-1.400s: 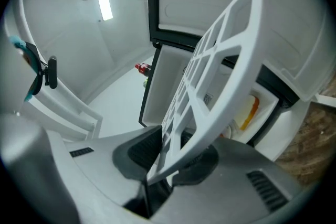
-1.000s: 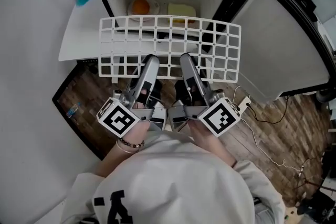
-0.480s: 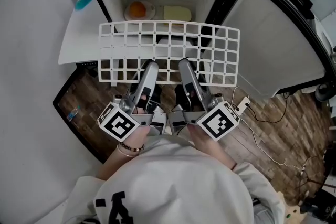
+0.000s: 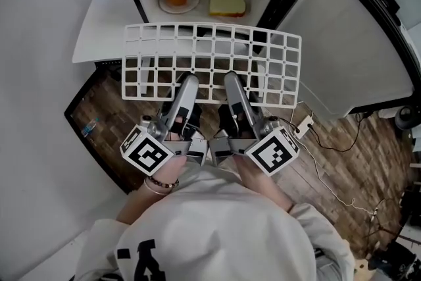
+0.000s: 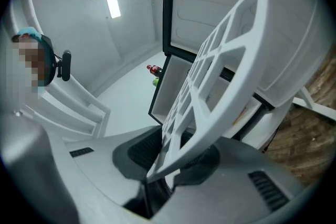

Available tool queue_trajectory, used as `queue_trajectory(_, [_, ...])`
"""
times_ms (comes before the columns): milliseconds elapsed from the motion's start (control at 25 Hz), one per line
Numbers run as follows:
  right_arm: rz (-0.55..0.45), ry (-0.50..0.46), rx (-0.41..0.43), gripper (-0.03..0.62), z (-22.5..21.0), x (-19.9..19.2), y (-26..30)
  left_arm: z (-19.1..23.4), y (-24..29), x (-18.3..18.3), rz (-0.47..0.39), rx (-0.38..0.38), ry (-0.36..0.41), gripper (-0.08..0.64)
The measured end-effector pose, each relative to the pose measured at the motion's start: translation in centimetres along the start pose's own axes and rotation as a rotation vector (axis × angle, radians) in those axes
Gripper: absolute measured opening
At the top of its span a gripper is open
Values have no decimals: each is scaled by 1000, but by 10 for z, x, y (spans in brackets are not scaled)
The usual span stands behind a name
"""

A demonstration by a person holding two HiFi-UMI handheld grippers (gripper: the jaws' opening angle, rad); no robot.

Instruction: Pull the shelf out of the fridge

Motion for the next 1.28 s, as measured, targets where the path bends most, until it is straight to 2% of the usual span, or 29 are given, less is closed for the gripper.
queue_trajectory(600, [-4, -31, 13, 77, 12, -1, -2, -6, -9, 5, -2, -20, 0, 74])
queue_trajectory(840, [28, -29, 14, 78, 44, -29, -16, -13, -53, 15, -22, -6, -1, 74])
queue_trajectory(1280, [-4, -34, -3, 78, 92, -44, -57, -44, -102, 15, -1, -38, 3, 72])
Point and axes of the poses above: the fingertips, and each gripper's own axes: y forward along the fingers, z to its left, x out of its top, the point moved 7 cm from there along -y, backward along the fingers, and after that the axes turned 13 degrees about -y, right-handed, at the moved point
